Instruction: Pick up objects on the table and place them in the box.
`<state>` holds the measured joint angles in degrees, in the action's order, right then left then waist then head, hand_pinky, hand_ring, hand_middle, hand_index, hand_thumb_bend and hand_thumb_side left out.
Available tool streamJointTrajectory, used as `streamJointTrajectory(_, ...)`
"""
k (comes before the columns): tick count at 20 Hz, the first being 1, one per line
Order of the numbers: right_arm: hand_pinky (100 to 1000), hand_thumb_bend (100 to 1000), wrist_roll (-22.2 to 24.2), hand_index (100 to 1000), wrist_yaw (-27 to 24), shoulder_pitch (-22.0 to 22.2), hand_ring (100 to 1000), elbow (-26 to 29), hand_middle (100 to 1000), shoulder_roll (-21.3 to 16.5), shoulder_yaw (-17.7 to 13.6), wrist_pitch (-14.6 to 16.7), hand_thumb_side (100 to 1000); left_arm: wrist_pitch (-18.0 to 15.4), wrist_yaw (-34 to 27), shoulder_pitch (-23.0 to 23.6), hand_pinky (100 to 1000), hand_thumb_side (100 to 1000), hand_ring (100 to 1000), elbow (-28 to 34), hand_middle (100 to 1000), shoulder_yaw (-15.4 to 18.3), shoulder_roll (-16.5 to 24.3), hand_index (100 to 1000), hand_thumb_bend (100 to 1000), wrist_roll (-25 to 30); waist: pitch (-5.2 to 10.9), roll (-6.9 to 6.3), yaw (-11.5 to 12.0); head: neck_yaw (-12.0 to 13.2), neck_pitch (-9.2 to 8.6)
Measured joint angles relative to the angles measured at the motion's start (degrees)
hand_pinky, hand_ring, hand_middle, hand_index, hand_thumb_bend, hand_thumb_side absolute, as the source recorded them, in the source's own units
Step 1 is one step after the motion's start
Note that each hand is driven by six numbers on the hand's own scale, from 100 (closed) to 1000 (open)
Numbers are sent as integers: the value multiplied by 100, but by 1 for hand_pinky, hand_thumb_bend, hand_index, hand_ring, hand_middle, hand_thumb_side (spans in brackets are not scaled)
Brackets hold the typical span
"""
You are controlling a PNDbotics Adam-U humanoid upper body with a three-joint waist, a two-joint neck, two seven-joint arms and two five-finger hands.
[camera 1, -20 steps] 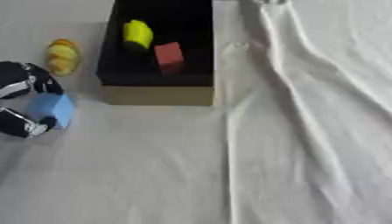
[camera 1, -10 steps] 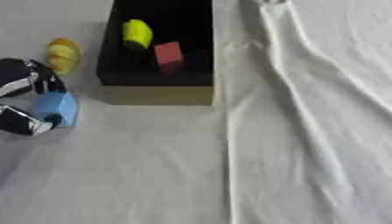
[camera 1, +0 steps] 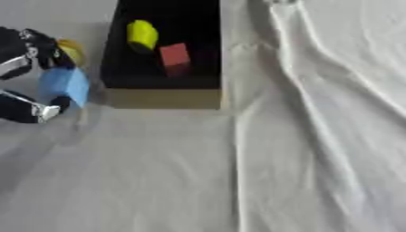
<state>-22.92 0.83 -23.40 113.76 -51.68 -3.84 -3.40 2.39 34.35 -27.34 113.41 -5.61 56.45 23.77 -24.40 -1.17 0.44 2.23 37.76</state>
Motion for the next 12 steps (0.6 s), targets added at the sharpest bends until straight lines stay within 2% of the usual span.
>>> streamJointTrajectory(4,734,100,-4,690,-2,16,662,0,559,-1,0,4,718,-303,-156,-567,538,100,434,35,352,14,1,432,152,-26,6,-28,8,-43,2)
streamJointTrajectory(6,734,100,-4,690,-12,10,662,0,560,-1,1,5,716,-341,-273,-970,538,100,431,36,348,-37,-34,429,132,38,7,-62,-7,-58,2)
streamJointTrajectory(9,734,100,5,691,-38,-62,664,0,562,-1,5,12,711,-212,-462,-1671,547,100,434,14,351,-206,-342,435,111,219,40,-96,-110,-55,5)
streamJointTrajectory(12,735,100,42,691,-60,-183,665,0,562,-2,25,46,709,-120,-510,-2289,545,100,436,-330,353,-414,-786,439,105,350,82,-109,-218,-2,3)
